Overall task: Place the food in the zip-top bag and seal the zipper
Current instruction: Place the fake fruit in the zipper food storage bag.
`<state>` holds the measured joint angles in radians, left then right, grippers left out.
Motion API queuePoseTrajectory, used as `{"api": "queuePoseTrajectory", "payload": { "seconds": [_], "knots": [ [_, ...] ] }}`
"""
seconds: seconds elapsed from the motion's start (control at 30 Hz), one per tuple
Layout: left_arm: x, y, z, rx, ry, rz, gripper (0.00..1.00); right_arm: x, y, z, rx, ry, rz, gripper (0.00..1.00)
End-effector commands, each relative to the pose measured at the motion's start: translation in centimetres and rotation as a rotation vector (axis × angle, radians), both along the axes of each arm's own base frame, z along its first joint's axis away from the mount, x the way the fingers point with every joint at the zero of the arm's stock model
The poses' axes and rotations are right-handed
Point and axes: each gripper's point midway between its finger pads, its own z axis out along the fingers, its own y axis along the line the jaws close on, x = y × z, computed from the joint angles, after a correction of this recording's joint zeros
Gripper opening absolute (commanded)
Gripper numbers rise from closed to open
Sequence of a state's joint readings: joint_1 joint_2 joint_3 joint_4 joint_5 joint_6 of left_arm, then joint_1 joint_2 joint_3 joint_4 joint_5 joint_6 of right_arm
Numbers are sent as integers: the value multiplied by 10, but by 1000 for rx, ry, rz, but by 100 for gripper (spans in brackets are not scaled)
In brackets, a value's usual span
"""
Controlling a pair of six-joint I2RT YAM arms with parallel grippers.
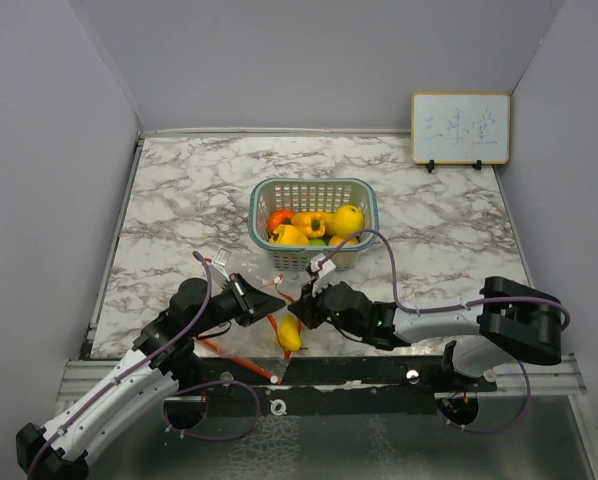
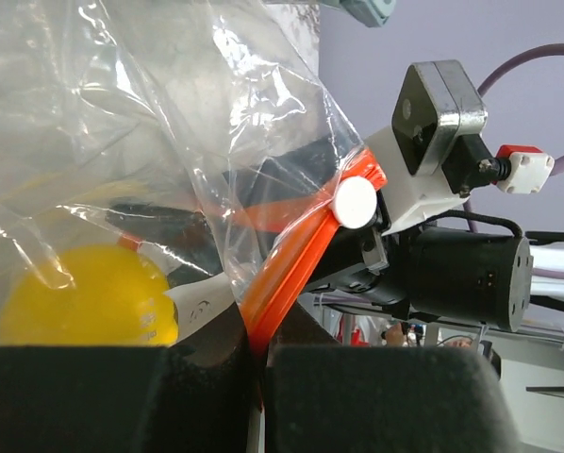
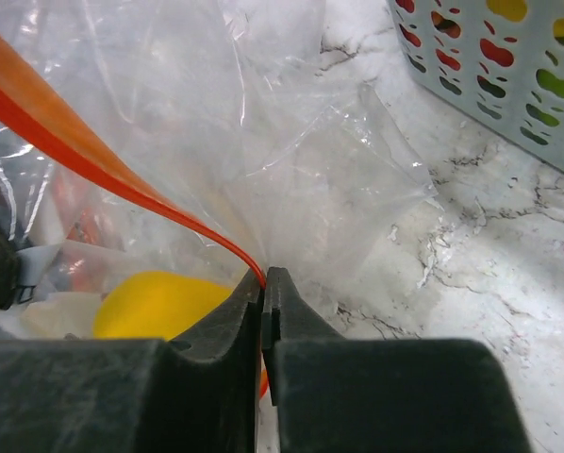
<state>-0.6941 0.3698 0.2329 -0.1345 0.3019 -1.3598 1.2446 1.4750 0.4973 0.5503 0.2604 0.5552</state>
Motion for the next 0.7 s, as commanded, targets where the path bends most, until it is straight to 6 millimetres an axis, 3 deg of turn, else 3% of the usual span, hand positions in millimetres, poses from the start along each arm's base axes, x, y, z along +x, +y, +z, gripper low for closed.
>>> {"api": "queuePoseTrajectory", "payload": {
  "seconds": [0.0,0.17,0.27,0.5,0.67],
  "knots": [
    [2,5,28,-23,4,43,0,7,-6,33,-93,11,-52,3],
    [-5,22,32,131,18,52,0,9,-54,86,-310,-26,-96,2],
    [-12,28,23,233,63,24,0,9,-77,114,-414,-39,-113,2],
    [-19,44,2,413,115,-4,0,-2,-105,115,-548,30,-122,2],
    [-16,55,9,554,85,-40,0,5,-133,122,-584,10,-218,2]
  ]
}}
